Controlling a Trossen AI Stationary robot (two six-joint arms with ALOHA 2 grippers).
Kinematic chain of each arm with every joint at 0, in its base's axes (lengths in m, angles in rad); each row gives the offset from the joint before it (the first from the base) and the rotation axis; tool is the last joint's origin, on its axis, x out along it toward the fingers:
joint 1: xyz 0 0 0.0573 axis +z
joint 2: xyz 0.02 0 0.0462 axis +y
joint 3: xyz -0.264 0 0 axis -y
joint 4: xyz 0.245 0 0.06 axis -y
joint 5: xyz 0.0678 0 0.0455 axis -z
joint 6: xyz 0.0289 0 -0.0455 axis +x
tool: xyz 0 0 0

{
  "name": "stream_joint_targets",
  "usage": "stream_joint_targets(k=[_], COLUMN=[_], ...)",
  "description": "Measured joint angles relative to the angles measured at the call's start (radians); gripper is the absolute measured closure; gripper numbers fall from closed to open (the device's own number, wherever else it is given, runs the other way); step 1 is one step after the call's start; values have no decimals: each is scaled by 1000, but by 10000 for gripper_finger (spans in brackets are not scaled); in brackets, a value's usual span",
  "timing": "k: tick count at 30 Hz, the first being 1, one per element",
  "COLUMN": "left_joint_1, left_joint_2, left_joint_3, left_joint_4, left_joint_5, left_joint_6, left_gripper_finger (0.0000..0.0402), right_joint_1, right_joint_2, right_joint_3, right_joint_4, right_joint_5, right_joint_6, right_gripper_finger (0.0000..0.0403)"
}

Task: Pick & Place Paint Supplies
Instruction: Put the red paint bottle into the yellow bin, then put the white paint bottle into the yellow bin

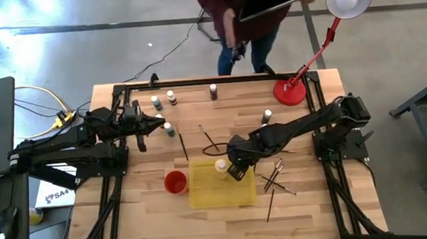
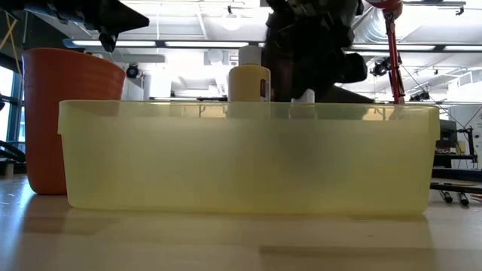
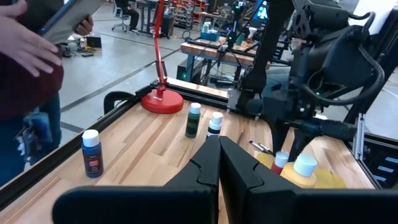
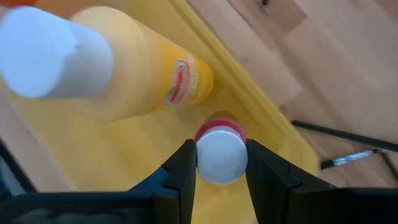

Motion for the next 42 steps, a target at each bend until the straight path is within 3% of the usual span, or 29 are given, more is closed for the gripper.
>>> stream_joint_targets(k=[13,30,42], left_joint_1=[0,0,0], left_joint_2=[0,0,0], left_joint_3=[0,0,0], left_joint_4=[-15,-18,-16], left_joint_5=[3,2,2], left_joint_6=[0,0,0], left_gripper_finger=[402,402,402], right_joint_1=[-6,-8,-34], right_joint_2=[42,35,-11], right_joint_3=[2,0,-1], right_joint_4=[4,-17,-16], right_joint_5=[20,1,-56], right_joint_6=[2,-26,-69], right_gripper_finger=[295,168,160])
